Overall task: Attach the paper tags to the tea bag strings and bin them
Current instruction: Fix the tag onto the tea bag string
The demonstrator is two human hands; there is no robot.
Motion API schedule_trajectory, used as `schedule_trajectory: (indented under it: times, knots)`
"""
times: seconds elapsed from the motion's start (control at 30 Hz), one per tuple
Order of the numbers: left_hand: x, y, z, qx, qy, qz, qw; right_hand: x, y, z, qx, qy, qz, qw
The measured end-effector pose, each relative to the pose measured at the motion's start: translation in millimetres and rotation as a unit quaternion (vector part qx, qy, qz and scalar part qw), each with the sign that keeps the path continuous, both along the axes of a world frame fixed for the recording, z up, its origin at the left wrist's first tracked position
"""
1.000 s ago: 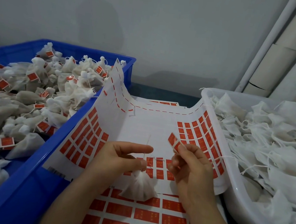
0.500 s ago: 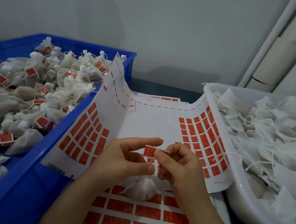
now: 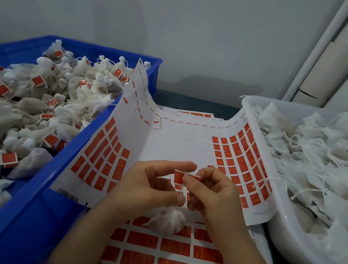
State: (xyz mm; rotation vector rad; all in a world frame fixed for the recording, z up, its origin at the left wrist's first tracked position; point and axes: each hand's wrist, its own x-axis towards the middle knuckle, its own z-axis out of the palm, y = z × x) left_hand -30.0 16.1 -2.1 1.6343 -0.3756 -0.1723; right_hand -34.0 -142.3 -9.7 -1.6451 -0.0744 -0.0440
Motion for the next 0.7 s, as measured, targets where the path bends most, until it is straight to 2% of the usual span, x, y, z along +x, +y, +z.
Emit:
schedule_trajectory:
  times: [0.37,0.7]
  knots:
    - [-0.9,-0.2,-0.1,0.007,-0.004,-0.006,1.0,0.4,0.9,-2.7,-0.003,0.008,-0.004,1.0]
    - [-1.6,0.3,-0.4,-0.007,-0.005,-0.006,1.0,-1.7,3.8,-1.2,0.058,0.02,-0.006,0.998]
